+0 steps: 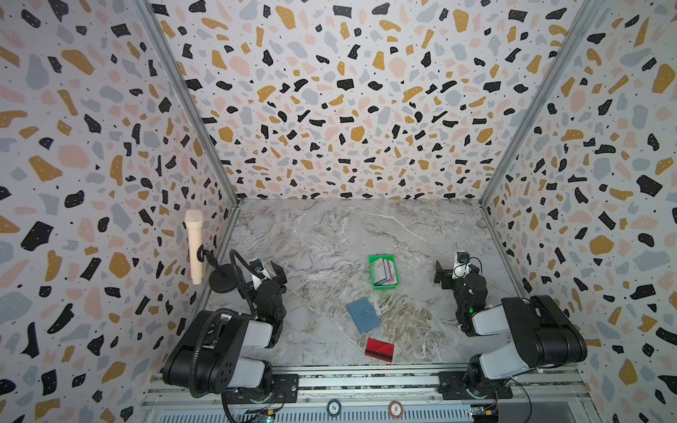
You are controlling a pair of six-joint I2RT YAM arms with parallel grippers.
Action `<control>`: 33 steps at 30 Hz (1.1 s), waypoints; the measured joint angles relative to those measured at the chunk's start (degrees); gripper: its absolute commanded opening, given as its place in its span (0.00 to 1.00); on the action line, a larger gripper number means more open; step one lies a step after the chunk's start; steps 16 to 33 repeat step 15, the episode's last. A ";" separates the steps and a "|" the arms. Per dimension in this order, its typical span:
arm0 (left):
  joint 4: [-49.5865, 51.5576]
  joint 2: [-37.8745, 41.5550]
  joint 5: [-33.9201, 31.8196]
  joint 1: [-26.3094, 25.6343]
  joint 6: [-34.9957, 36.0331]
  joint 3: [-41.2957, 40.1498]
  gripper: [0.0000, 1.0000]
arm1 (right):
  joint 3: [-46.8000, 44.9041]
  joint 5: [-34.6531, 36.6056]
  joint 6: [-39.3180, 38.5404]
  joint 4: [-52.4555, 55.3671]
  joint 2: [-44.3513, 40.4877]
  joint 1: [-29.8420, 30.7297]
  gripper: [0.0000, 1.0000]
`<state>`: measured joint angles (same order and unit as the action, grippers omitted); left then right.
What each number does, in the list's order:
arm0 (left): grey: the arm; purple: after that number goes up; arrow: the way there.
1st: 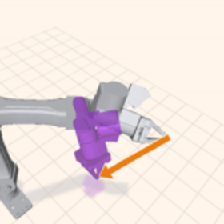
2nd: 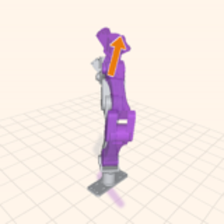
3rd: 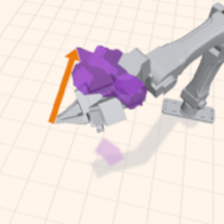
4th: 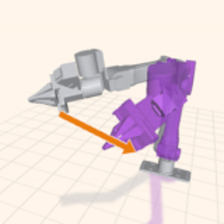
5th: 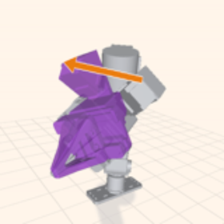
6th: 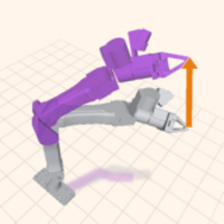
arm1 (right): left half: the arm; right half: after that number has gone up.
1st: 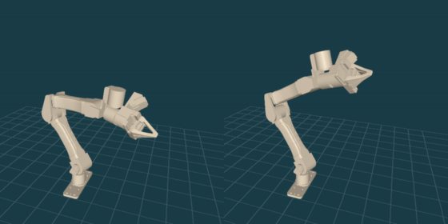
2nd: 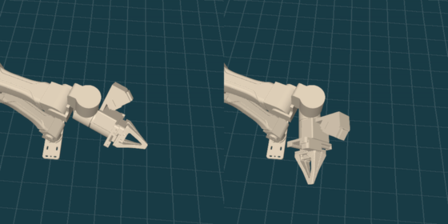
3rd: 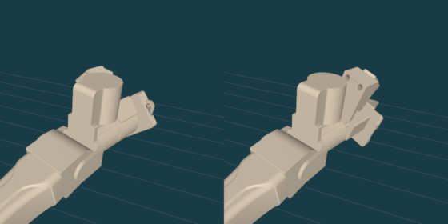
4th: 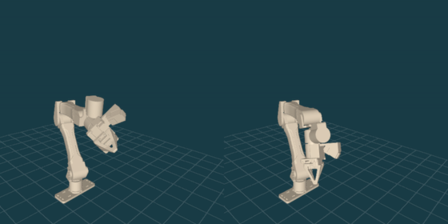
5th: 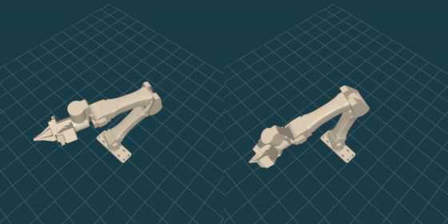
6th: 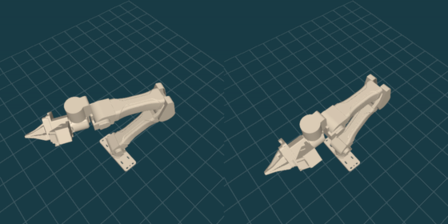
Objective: Insert credit cards into a card holder
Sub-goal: Reset both arms
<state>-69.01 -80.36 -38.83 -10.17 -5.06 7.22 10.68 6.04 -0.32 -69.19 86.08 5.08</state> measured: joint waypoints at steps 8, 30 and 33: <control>0.00 0.00 0.00 0.00 0.00 0.00 1.00 | 0.00 -0.31 0.00 0.02 0.00 0.00 0.99; 0.00 0.00 0.00 0.00 0.00 0.00 1.00 | 0.00 -0.33 0.00 0.02 0.00 0.00 0.99; 0.00 0.00 0.00 0.00 0.00 0.00 1.00 | 0.00 -0.33 0.00 0.02 0.00 0.00 0.99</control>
